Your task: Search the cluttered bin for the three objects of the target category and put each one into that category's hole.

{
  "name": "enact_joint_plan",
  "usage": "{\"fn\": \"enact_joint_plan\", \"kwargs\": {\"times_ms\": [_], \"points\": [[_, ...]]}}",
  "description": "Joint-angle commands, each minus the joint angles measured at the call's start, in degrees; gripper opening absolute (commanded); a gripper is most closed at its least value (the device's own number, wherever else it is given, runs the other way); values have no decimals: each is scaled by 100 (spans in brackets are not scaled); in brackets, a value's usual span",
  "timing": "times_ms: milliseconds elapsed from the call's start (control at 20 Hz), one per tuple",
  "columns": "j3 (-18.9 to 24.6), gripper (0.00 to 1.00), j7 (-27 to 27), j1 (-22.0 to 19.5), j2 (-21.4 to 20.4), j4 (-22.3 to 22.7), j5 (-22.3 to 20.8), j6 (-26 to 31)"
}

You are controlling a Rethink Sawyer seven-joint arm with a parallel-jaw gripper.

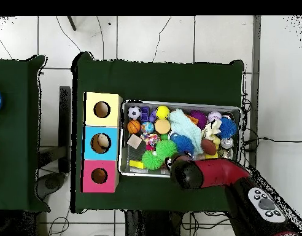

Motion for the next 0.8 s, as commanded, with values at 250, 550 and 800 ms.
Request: {"fn": "enact_joint_plan", "kwargs": {"times_ms": [250, 550, 800], "points": [[771, 0, -1601, -802, 15, -951, -753, 917], [980, 0, -1532, -865, 56, -1045, -840, 1086], [1250, 0, -1411, -1030, 187, -991, -880, 866]]}}
